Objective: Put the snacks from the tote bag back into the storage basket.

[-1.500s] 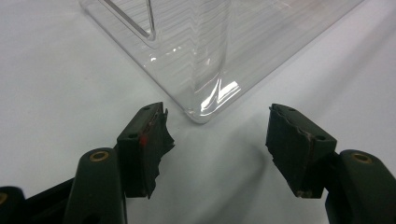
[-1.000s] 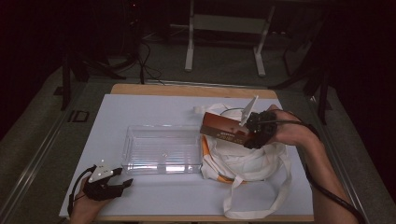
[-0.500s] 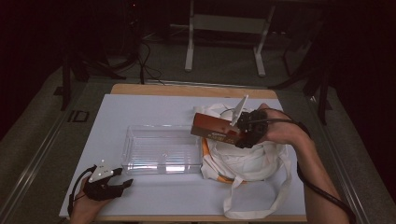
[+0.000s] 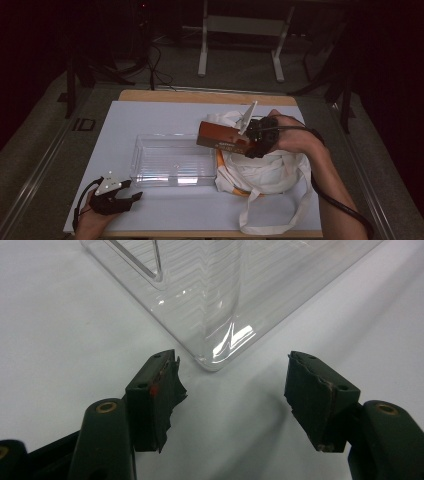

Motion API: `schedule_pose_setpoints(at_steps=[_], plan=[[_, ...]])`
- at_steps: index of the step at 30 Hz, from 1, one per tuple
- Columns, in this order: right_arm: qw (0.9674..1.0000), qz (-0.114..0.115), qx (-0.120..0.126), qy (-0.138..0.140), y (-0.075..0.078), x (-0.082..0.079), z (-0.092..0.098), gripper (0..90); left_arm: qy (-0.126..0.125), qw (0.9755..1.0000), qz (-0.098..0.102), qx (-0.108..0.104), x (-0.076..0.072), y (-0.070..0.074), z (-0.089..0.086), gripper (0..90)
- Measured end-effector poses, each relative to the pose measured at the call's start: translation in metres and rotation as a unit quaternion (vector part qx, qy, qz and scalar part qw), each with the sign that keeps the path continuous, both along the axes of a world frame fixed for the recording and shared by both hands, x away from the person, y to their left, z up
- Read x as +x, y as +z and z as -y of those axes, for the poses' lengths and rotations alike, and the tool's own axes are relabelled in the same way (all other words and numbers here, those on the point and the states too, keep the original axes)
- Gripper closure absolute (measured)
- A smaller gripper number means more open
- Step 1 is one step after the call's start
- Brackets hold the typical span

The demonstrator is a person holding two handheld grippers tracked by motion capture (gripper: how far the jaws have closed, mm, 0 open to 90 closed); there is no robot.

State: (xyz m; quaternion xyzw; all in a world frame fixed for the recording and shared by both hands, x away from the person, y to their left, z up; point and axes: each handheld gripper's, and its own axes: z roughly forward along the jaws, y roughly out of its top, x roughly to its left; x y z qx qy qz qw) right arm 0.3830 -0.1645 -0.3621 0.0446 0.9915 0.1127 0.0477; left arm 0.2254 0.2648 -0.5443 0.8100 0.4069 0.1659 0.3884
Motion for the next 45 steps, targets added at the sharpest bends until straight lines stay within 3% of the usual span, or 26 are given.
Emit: schedule_pose_setpoints(at_steps=[45], plan=[[0.9982, -0.011, -0.007, 0.058, -0.011, -0.008, -0.065, 43.0, -0.007, 1.0, -0.004, 0.005, 0.001, 0.0, 0.001, 37.9]])
